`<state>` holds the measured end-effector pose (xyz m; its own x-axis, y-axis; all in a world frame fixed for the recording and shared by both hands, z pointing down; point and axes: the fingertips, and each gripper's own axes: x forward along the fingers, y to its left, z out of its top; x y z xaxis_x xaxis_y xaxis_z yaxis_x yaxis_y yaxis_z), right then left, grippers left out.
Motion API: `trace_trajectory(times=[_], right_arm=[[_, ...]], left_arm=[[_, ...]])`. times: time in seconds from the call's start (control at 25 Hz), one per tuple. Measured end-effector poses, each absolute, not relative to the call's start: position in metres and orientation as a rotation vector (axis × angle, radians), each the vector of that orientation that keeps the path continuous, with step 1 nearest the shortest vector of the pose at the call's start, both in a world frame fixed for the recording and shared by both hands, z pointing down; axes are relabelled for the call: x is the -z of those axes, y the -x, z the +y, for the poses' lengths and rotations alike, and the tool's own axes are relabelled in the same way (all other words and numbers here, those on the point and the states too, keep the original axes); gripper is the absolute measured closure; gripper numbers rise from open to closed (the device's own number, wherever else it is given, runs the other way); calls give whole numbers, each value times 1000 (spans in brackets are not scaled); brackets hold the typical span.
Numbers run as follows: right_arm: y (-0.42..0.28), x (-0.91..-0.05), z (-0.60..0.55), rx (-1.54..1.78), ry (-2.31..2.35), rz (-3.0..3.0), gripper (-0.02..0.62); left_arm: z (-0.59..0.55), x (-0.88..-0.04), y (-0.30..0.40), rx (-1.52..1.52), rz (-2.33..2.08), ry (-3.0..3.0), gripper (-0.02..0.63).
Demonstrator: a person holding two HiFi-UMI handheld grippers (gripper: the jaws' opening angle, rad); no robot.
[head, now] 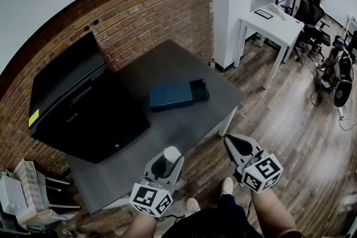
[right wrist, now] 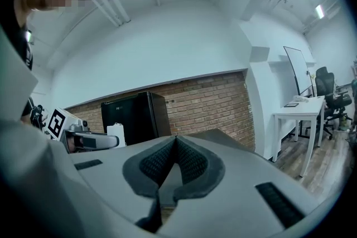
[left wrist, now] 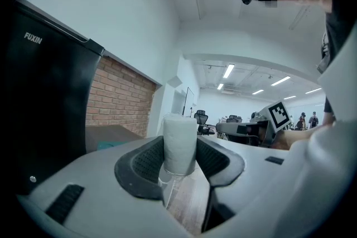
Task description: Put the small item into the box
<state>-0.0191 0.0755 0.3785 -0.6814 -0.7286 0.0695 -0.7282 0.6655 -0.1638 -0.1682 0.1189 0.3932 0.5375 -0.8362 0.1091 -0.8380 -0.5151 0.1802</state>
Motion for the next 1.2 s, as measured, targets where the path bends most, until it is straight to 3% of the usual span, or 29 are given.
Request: trace_trajectory(times=[1.2], right_arm=[[-68,-370,-46,286,1025,2952,577]], left_arm=[[18,-389,76,10,-1614,-2438,410]])
